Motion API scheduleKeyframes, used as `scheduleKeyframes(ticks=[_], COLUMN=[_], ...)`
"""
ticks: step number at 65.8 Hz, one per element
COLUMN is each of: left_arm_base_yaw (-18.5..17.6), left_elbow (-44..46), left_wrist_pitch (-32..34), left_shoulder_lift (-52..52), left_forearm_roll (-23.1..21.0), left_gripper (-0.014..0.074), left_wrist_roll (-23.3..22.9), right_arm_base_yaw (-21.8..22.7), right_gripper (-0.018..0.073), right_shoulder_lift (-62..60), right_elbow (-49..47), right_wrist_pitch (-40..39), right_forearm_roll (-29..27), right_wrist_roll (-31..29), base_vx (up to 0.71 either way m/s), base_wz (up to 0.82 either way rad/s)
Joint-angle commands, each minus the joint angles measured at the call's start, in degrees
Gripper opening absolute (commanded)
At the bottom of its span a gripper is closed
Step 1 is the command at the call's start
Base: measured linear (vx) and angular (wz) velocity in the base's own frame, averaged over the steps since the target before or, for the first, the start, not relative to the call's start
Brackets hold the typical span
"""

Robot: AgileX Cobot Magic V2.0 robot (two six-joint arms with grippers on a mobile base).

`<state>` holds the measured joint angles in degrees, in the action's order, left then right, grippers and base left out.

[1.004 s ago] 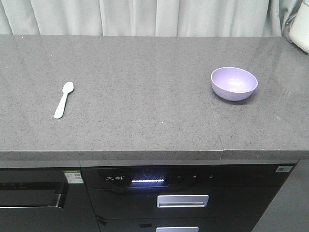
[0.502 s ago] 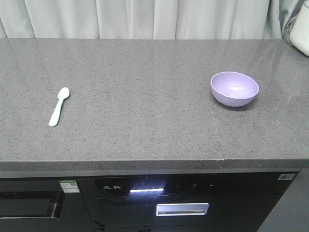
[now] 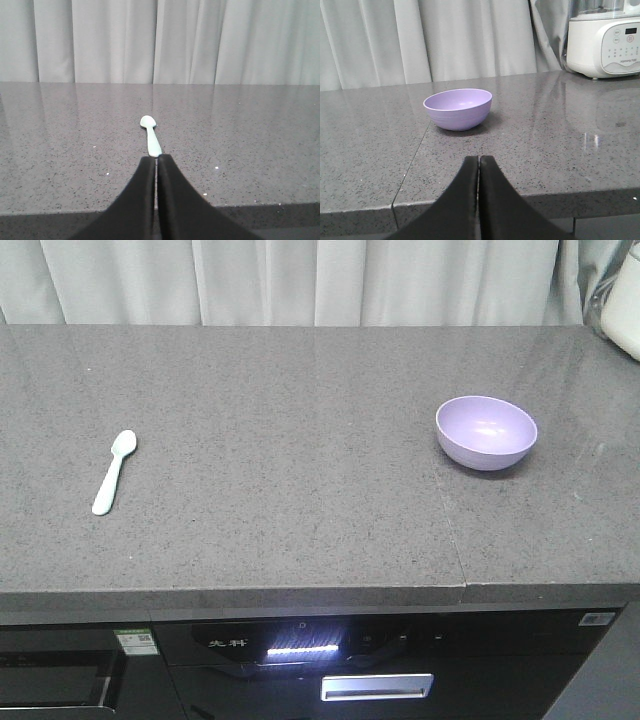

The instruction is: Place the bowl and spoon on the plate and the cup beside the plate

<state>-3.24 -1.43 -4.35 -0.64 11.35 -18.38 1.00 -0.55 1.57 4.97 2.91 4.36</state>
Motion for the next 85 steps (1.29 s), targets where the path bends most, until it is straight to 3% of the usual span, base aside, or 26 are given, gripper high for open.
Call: scheduleKeyframes(ticks=[1, 85], left_arm_base_yaw=[0.0, 0.0], left_elbow=[-1.7, -1.7], left_wrist_pitch=[3.8, 3.8], left_shoulder_lift=[-0.4, -0.4], left_forearm_roll=[0.0, 0.0], left_gripper=[-0.0006, -0.0006], left_wrist_roll=[-0.4, -0.4], right_arm_base_yaw=[0.4, 0.4], right_gripper=[-0.0006, -0.0006], right_shoulder_lift=[-0.7, -0.7], right_elbow=[0.9, 0.9], right_wrist_pitch=[-4.3, -4.3], right_forearm_roll=[0.2, 0.2], right_wrist_roll=[-0.4, -0.4], base_vx=[0.04, 0.04], base_wz=[-0.01, -0.01])
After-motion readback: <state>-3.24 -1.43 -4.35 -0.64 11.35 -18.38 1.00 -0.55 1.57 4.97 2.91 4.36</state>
